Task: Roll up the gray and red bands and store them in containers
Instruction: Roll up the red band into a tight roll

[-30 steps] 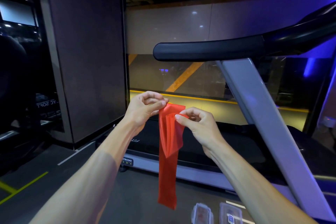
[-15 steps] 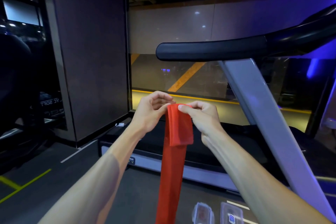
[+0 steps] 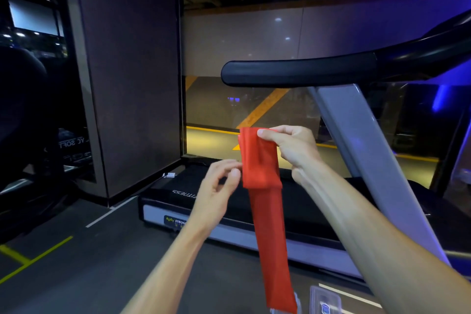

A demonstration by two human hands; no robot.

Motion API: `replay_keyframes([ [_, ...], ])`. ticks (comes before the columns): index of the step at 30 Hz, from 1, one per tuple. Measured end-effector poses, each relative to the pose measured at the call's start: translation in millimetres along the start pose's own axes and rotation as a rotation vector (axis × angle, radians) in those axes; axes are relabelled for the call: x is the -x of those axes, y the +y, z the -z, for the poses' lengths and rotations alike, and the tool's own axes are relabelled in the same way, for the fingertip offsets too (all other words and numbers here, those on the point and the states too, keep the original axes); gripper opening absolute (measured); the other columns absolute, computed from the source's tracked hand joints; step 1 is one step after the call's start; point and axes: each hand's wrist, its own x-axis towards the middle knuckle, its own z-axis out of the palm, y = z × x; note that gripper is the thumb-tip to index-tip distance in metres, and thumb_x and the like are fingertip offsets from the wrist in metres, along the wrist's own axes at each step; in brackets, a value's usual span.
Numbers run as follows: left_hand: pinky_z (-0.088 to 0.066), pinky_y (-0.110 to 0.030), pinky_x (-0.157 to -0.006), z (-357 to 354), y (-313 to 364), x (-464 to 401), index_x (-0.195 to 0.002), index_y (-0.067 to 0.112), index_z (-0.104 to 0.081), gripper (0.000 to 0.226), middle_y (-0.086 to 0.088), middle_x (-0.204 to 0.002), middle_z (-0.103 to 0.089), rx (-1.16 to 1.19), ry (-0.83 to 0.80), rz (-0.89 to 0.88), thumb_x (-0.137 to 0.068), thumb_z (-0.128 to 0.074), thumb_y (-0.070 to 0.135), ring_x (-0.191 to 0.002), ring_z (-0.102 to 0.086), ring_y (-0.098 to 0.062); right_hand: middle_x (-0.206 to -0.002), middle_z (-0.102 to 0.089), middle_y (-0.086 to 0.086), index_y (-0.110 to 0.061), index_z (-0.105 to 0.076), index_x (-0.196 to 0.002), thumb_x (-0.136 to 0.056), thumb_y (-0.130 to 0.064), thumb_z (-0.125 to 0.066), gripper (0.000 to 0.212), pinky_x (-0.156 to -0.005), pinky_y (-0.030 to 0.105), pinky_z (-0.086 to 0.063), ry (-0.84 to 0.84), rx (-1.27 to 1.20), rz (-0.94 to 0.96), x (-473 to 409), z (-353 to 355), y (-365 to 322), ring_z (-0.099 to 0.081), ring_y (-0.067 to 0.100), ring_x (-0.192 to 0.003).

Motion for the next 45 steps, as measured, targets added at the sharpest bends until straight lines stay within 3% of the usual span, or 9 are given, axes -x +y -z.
replay_keyframes([
  [4,-0.055,-0.040,-0.094,-6,-8,1,-0.111,0.034,-0.072,0.030,0.009,-0.133,-0.054,-0.053,-0.052,-0.036,-0.087,-0.068,0.051,-0.122,-0.057,-0.018,-0.070,-0.070,-0.008,-0.007,-0.076,-0.090,-0.082,-0.016,-0.085,0.015,-0.042,0.007,-0.038,-0.011,0.004,0.011,-5,4,-1,-0.057,-0.012,-0.046],
  [8,-0.054,-0.041,-0.085,-14,-18,1,-0.089,0.025,-0.078,0.006,0.013,-0.114,-0.066,-0.142,0.037,-0.010,-0.087,-0.079,0.030,-0.110,-0.064,-0.014,-0.077,-0.074,-0.010,-0.016,-0.075,-0.082,-0.079,-0.023,-0.086,0.013,-0.057,0.016,-0.041,-0.017,0.021,-0.001,-12,6,-2,-0.066,-0.002,-0.070],
  [11,-0.051,-0.033,-0.087,-27,-21,8,-0.079,0.014,-0.077,0.014,0.003,-0.107,-0.073,0.030,0.113,0.074,-0.086,-0.076,0.027,-0.104,-0.068,-0.014,-0.085,-0.076,-0.006,-0.016,-0.075,-0.081,-0.078,-0.023,-0.087,0.014,-0.065,0.023,-0.040,-0.013,0.033,-0.015,-18,5,0,-0.067,0.007,-0.083],
  [16,-0.051,-0.021,-0.083,-36,-13,21,-0.105,0.017,-0.077,0.022,0.003,-0.127,-0.060,0.135,0.181,0.119,-0.091,-0.068,0.032,-0.104,-0.062,-0.003,-0.096,-0.078,-0.002,-0.011,-0.078,-0.096,-0.079,-0.023,-0.086,0.022,-0.068,0.023,-0.044,-0.045,0.048,-0.034,-24,4,-2,-0.069,0.006,-0.088],
  [19,-0.052,-0.024,-0.090,-25,-14,25,-0.128,0.032,-0.064,0.035,0.006,-0.134,-0.057,0.186,0.159,0.091,-0.093,-0.069,0.036,-0.112,-0.058,-0.011,-0.102,-0.079,-0.002,-0.013,-0.079,-0.104,-0.079,-0.026,-0.086,0.029,-0.087,0.032,-0.049,-0.075,0.054,-0.052,-31,8,-11,-0.070,0.007,-0.092],
  [27,-0.054,-0.025,-0.078,-14,-17,11,-0.105,0.027,-0.069,0.024,0.011,-0.106,-0.069,-0.107,0.176,0.159,-0.085,-0.081,0.024,-0.097,-0.065,-0.011,-0.096,-0.080,-0.004,-0.018,-0.080,-0.099,-0.073,-0.031,-0.090,0.032,-0.105,0.049,-0.049,-0.159,0.080,-0.034,-47,12,-37,-0.074,0.016,-0.099],
  [34,-0.055,-0.025,-0.079,-26,-10,-6,-0.084,0.026,-0.076,0.005,0.013,-0.100,-0.071,-0.183,0.200,0.099,-0.086,-0.080,0.025,-0.095,-0.067,-0.003,-0.094,-0.080,-0.005,-0.021,-0.076,-0.084,-0.071,-0.032,-0.090,0.022,-0.106,0.050,-0.046,-0.171,0.073,-0.022,-52,12,-48,-0.073,0.016,-0.101],
  [42,-0.057,-0.040,-0.092,-35,-10,-11,-0.084,0.022,-0.072,0.009,0.015,-0.107,-0.074,-0.117,0.161,0.152,-0.088,-0.078,0.027,-0.100,-0.070,-0.006,-0.094,-0.080,-0.006,-0.018,-0.077,-0.103,-0.072,-0.032,-0.090,0.036,-0.104,0.049,-0.045,-0.170,0.054,-0.025,-51,11,-55,-0.073,0.016,-0.101],
  [45,-0.057,-0.032,-0.085,-38,-7,-8,-0.079,0.024,-0.070,0.012,0.012,-0.098,-0.072,-0.190,0.219,0.090,-0.087,-0.078,0.021,-0.091,-0.068,-0.004,-0.096,-0.079,-0.005,-0.019,-0.077,-0.101,-0.072,-0.031,-0.090,0.034,-0.099,0.047,-0.045,-0.154,0.049,-0.015,-50,10,-56,-0.073,0.015,-0.099],
])
